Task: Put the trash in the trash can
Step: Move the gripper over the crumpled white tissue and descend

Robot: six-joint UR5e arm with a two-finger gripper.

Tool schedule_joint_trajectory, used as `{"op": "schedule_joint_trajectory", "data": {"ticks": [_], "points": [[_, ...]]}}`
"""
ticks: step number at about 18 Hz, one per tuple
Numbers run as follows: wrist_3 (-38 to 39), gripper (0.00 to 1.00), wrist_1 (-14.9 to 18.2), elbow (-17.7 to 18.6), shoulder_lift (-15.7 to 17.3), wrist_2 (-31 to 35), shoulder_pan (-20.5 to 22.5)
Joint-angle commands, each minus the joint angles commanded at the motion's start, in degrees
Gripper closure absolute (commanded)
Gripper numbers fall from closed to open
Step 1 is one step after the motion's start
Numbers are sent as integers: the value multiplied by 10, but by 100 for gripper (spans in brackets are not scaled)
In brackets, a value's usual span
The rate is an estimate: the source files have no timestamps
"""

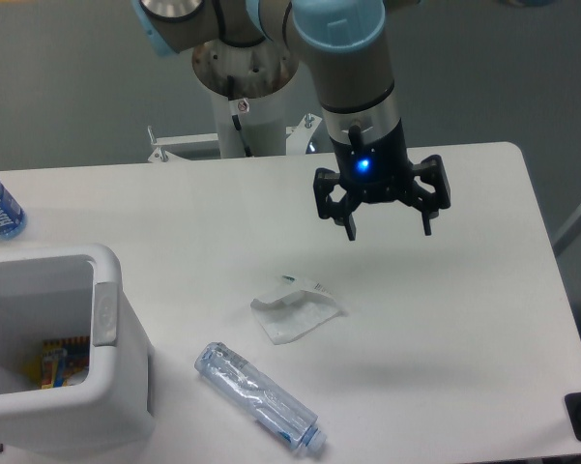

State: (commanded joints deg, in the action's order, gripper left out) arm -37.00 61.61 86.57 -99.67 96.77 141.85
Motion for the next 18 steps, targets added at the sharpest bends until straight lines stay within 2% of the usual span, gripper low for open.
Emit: {"op": "schedule_joint_trajectory", "data": {"ticks": [5, 9, 15, 18], "points": [[-8, 0, -2, 5, 1, 2, -2], [15, 0, -2, 8, -2, 0, -5], [22, 0, -3, 15, -28, 1, -8], [32, 0, -3, 47, -25, -3, -9]]}}
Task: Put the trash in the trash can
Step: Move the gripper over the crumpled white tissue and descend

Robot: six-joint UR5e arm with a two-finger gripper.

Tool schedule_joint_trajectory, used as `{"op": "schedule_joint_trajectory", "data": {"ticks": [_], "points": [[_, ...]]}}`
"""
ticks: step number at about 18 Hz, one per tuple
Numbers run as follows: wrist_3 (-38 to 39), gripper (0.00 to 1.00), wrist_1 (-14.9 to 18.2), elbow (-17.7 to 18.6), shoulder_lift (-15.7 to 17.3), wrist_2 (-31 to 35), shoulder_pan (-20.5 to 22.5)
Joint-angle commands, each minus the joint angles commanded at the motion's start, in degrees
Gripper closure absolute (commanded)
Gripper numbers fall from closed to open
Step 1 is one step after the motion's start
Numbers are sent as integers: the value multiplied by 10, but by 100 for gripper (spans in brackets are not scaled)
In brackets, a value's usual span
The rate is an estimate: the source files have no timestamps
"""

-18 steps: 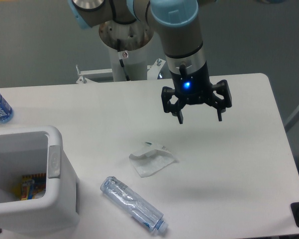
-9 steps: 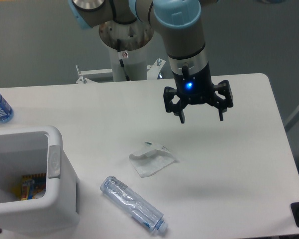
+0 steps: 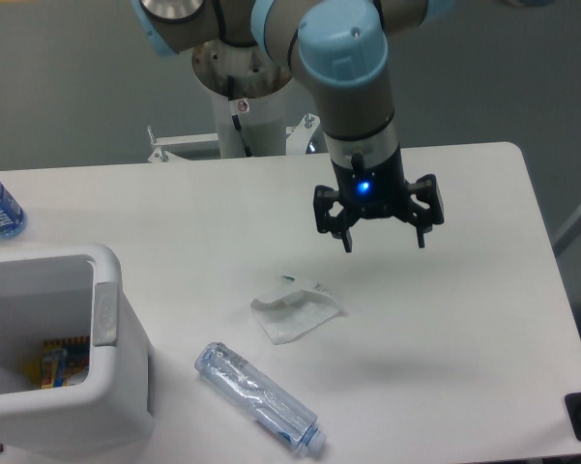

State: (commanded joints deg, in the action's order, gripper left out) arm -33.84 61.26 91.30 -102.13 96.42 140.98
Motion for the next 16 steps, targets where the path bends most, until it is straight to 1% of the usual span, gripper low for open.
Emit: {"op": "schedule_joint_trajectory", "data": {"ticks": [1, 4, 5, 8, 11, 12, 14, 15, 16], "points": [[-3, 0, -4, 11, 1, -2, -1], [-18, 0, -40, 48, -1, -7, -9], [-41, 0, -47, 60, -3, -7, -13], [-133, 0, -48, 91, -4, -18, -19], [-210, 0, -49, 113, -8, -71, -19], [-227, 0, -51, 115, -12, -99, -19], [-236, 0, -54, 117, -31, -151, -19], [-235, 0, -56, 117, -40, -158, -21], [-232, 0, -66, 116, -49, -159, -29]]}}
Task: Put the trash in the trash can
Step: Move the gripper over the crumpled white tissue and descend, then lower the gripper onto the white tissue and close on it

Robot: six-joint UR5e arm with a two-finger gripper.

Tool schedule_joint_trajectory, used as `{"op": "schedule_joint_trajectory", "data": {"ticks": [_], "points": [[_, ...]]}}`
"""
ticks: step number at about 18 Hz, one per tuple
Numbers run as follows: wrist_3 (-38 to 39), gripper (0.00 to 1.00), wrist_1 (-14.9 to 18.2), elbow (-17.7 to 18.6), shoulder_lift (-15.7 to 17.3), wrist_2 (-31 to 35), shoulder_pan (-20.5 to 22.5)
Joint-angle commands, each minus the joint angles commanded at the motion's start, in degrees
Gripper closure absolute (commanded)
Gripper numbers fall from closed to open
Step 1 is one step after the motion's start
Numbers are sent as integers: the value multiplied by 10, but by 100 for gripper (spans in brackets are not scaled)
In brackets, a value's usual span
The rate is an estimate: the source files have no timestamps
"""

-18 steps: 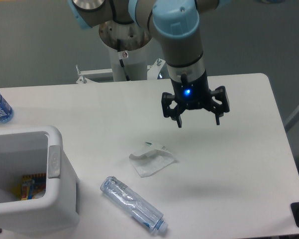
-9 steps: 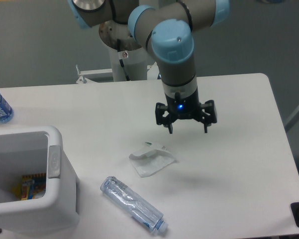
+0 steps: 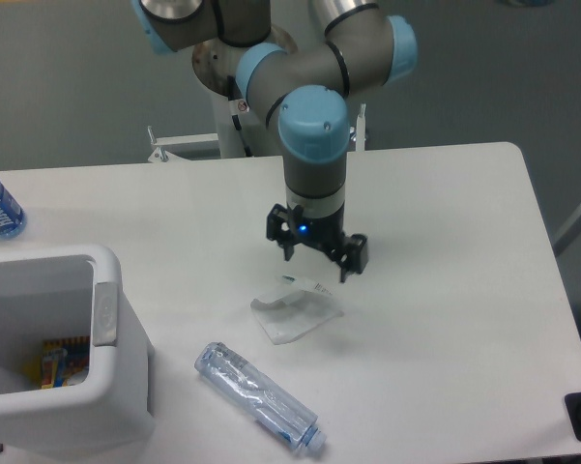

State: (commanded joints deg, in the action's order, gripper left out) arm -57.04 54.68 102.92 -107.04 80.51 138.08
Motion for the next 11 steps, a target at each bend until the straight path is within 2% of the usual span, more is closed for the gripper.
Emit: {"op": "schedule_joint_trajectory", "data": {"ticks": [4, 7, 9, 10, 11], "points": [[11, 0, -50, 13, -40, 4, -17], [18, 0, -56, 20, -44, 9, -22], [20, 0, -61, 25, -51, 34, -31], [22, 5, -66, 26, -52, 47, -35], [28, 21, -68, 29, -51, 54, -36]]}}
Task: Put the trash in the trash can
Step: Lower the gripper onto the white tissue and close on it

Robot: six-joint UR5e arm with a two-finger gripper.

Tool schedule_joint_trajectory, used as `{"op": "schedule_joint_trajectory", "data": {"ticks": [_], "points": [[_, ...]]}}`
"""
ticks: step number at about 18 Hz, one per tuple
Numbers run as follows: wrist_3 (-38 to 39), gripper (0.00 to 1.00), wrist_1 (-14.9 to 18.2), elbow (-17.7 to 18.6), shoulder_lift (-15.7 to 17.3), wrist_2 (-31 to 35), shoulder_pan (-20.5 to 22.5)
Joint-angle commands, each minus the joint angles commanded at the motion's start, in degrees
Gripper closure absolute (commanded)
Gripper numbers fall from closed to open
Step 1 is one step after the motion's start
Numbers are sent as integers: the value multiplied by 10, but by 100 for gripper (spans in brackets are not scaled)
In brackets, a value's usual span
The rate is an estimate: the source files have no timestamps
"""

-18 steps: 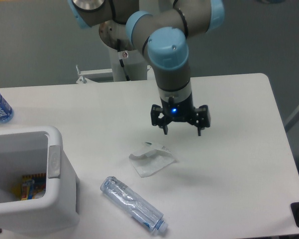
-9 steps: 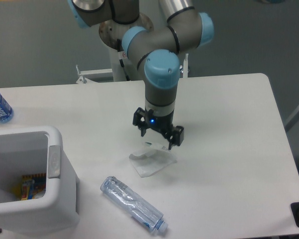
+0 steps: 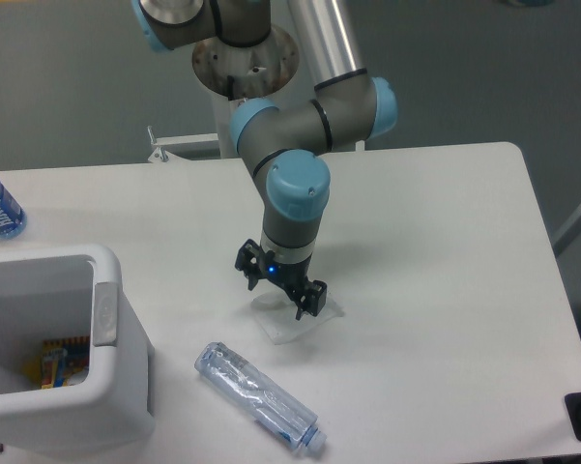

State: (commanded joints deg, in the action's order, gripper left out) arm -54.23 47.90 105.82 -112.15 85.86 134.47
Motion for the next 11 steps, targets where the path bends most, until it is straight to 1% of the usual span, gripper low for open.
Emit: {"op": "schedule_joint_trajectory", "data": {"ticks": [1, 3, 5, 6, 11], "points": [[10, 38, -2, 1, 0, 0, -1], [22, 60, -2, 0, 0, 0, -1], [23, 89, -2, 0, 2, 1, -1], [23, 100, -1, 0, 3, 1, -1], [23, 100, 8, -2, 6, 2, 0]]}}
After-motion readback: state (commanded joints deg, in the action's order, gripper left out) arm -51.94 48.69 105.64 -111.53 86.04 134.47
